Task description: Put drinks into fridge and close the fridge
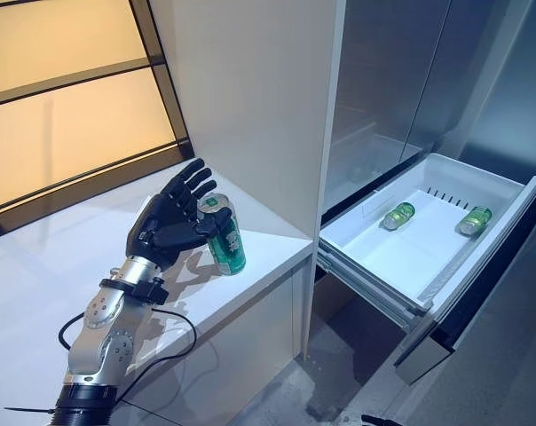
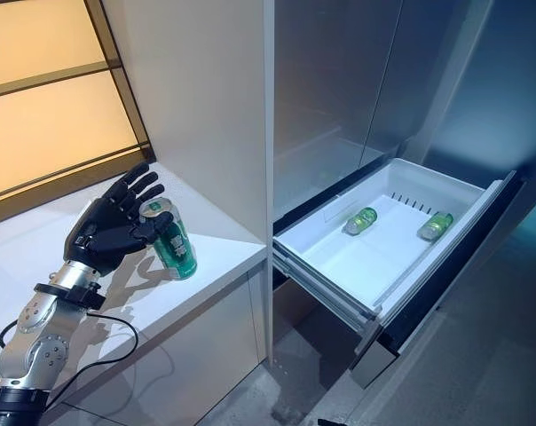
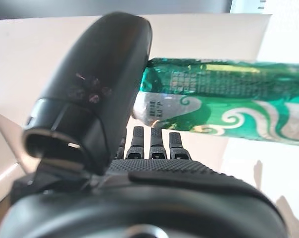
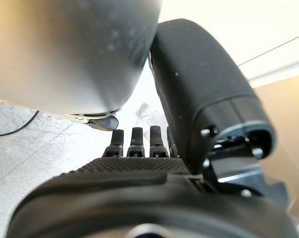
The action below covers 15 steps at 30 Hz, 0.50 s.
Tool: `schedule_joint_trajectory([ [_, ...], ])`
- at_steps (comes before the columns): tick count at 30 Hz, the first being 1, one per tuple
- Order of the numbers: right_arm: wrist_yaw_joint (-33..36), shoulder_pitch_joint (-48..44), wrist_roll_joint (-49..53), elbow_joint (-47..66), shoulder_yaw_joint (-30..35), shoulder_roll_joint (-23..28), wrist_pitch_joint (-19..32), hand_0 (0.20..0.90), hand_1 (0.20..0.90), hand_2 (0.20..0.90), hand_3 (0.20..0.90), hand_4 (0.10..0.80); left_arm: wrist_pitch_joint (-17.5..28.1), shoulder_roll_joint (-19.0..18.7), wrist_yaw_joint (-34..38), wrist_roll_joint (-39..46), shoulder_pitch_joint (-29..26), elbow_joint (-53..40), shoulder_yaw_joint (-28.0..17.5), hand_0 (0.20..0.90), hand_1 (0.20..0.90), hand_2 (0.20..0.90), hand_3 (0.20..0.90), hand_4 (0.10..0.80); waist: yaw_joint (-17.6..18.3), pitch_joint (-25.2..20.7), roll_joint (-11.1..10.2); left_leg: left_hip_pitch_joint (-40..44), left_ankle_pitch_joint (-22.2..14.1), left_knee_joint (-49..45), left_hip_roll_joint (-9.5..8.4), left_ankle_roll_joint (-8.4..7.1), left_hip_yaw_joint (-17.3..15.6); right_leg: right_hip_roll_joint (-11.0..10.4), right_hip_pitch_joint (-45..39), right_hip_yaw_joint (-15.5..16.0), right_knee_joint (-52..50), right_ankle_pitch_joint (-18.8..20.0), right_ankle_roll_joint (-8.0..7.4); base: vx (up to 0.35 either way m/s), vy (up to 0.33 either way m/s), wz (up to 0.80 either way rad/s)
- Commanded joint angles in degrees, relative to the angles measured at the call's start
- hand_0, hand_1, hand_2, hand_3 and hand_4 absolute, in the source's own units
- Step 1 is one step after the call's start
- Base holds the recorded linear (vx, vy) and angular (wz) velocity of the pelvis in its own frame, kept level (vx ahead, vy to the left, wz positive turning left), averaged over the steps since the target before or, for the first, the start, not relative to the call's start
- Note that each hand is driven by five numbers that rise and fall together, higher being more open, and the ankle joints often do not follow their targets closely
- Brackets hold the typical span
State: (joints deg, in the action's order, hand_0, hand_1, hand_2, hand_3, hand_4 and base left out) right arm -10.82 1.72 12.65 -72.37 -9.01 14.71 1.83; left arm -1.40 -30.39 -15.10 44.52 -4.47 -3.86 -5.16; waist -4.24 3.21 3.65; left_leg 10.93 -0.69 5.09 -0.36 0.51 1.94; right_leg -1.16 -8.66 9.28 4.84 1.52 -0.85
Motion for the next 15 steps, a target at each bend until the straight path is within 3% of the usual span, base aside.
schedule_joint_trajectory([
  [1, -1.32, -2.26, -1.4, -1.46, -0.24, 0.88, 0.17, 0.9, 0.9, 0.9, 0.9, 0.8, 2.87, -4.85, -2.95, 2.92, -6.14, -1.64, -3.42, 0.9, 0.9, 0.9, 0.9, 0.8, 1.02, -0.23, -0.86, -0.82, -3.4, -1.2, -2.65, 1.02, -2.69, 1.0, 0.22, -2.78, -5.45, -7.57, -2.44, 0.0, 0.0, 0.0],
  [15, -1.06, -1.93, -0.78, -1.74, -0.66, 0.74, 0.72, 0.9, 0.9, 0.9, 0.9, 0.8, 3.72, -6.49, -0.66, 1.65, -8.26, -2.14, -3.53, 0.9, 0.9, 0.9, 0.9, 0.8, 1.81, -0.39, -0.65, -0.67, -3.5, -1.13, -2.6, 1.06, -3.33, 1.13, 0.3, -3.6, -5.28, -7.48, -2.59, 0.0, 0.0, 0.0],
])
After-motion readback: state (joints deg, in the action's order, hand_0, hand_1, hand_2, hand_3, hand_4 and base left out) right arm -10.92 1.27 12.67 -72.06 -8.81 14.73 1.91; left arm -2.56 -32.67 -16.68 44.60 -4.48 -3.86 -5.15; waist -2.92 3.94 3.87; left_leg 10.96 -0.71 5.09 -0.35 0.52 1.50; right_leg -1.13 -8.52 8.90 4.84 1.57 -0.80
